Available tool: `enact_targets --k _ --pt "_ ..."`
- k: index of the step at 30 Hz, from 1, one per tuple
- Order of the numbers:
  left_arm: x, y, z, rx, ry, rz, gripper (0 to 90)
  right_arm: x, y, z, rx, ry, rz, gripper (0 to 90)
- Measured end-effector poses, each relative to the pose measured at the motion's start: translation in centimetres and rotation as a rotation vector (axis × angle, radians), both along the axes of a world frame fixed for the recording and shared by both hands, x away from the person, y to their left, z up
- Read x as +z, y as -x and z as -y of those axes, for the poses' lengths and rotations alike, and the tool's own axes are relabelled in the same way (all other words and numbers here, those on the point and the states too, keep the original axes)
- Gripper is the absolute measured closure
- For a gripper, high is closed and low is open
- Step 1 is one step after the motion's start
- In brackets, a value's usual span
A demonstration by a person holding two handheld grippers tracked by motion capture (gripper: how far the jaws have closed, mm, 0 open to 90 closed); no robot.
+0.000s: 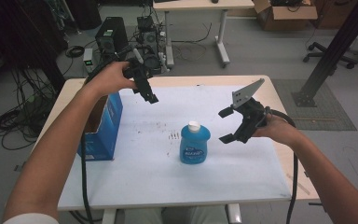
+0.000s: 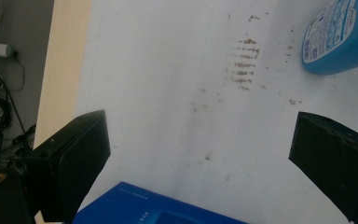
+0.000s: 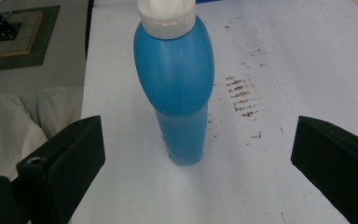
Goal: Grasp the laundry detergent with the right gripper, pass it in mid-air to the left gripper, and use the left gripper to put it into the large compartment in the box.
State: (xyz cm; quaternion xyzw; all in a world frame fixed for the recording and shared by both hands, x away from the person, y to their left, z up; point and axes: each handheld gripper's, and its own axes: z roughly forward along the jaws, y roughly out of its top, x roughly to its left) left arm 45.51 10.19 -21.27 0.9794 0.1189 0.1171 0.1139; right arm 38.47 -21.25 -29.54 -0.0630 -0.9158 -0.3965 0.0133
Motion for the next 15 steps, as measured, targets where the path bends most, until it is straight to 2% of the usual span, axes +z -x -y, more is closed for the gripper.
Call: enact_targets --k 15 --pt "0.0 0.0 -0.1 0.006 -0.001 0.002 5.5 -2.0 -0.1 0.7 -0.012 -0.057 -0.013 2.2"
